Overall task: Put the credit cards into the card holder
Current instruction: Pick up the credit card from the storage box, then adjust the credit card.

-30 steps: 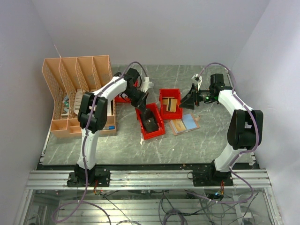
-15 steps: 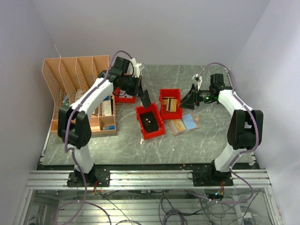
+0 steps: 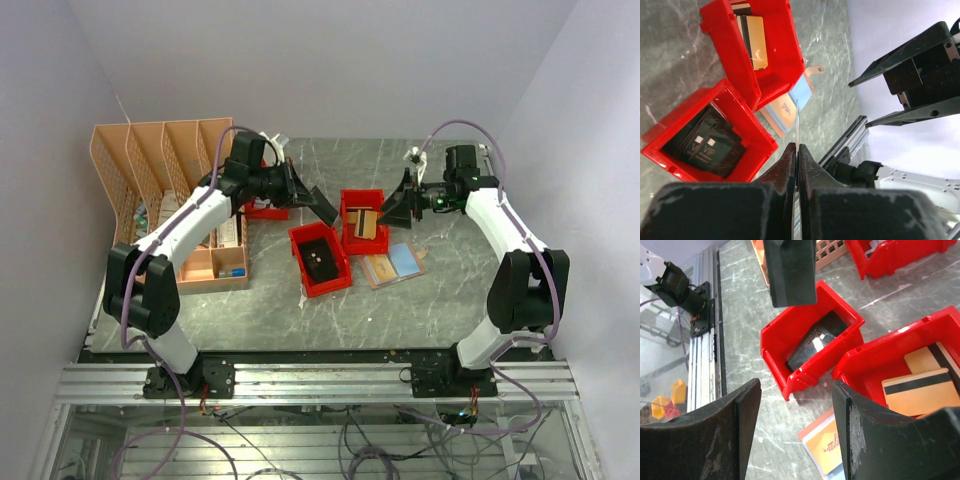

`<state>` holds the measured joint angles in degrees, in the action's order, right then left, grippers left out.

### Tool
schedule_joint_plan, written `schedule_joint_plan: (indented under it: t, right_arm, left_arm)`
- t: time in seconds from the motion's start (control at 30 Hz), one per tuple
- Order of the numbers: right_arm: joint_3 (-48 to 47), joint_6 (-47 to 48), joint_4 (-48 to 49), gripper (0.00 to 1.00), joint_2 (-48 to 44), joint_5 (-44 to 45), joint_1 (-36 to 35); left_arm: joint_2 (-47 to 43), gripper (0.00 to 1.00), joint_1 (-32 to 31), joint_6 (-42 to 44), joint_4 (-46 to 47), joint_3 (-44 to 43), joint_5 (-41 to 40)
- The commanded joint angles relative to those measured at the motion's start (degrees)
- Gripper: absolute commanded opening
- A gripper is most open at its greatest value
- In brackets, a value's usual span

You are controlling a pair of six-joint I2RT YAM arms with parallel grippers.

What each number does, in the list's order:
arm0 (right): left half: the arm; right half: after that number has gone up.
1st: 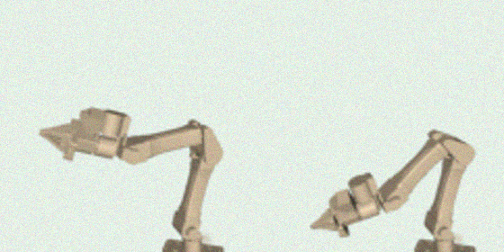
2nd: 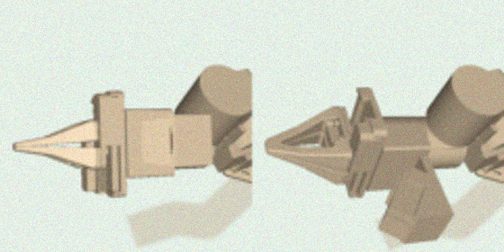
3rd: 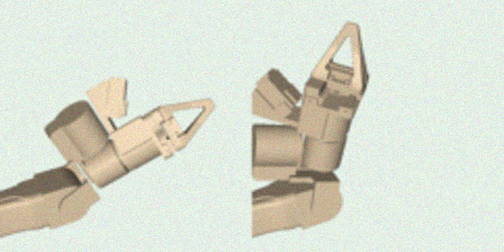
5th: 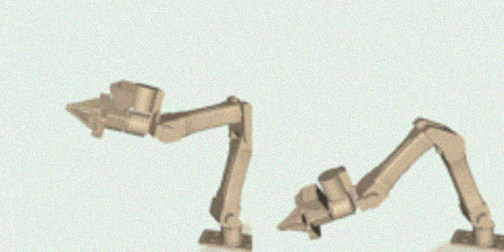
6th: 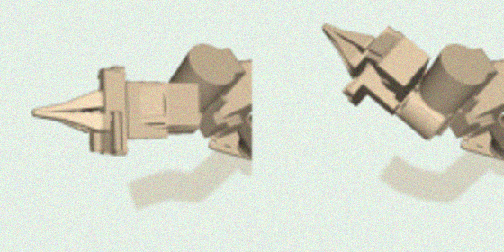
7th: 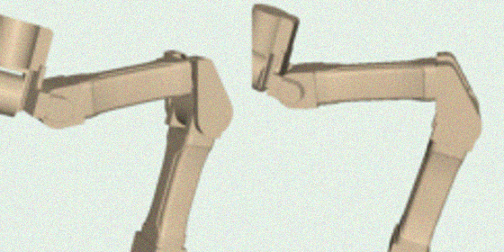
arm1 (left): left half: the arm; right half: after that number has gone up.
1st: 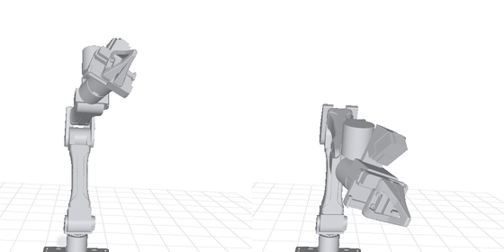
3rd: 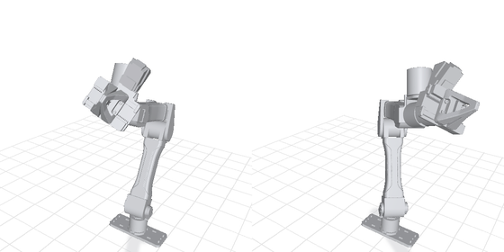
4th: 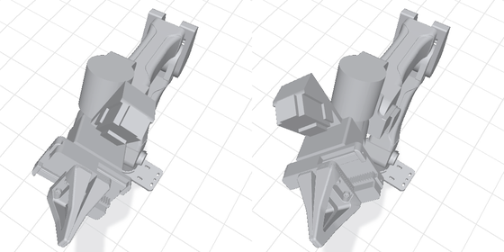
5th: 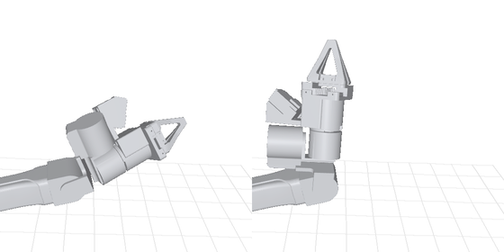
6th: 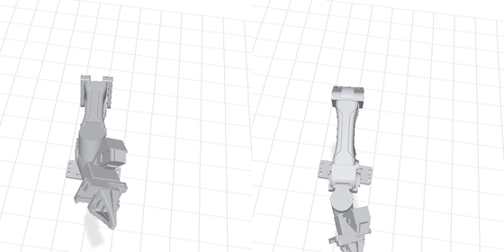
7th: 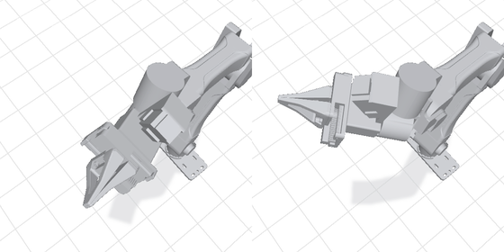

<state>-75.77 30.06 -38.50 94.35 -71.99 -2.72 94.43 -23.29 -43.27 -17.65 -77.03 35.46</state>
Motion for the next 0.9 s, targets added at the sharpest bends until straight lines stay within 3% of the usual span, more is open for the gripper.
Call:
schedule_joint_plan:
  t: [0.0, 0.03, 0.17, 0.27, 0.37, 0.6, 0.87]
  right_arm:
    - [-0.3, -2.7, 0.7, 0.61, -0.6, 3.4, -5.0]
    - [-0.1, -3.8, 2.2, 0.62, -0.1, 4.7, -6.7]
    - [0.2, -7.8, 11.3, 0.76, 1.4, 11.6, -12.4]
    - [0.4, -7.7, 17.7, 0.88, 1.9, 12.8, -13.4]
    - [1.0, -6.1, 22.7, 0.93, 3.1, 13.3, -15.3]
    - [5.0, -7.9, 36.1, 0.94, 5.7, 14.8, -19.2]
    - [6.6, -9.8, 38.4, 0.94, 7.2, 16.7, -22.1]
  left_arm:
    - [1.6, 0.07, 0.6, 11.1, -9.3, -4.3, -1.2]
    - [1.8, 0.07, 0.6, 13.8, -8.1, -3.4, 0.8]
    - [2.1, 0.07, 0.6, 26.5, -10.1, -1.0, -3.2]
    - [-1.1, 0.07, 0.4, 34.1, -3.2, 6.0, -1.7]
    - [-3.8, 0.07, 0.3, 38.9, 3.4, 10.4, 0.8]
    - [-2.8, 0.07, 0.2, 44.1, 7.6, 12.5, 5.0]
    - [-3.1, 0.07, 0.2, 43.2, 13.0, 14.6, 7.8]
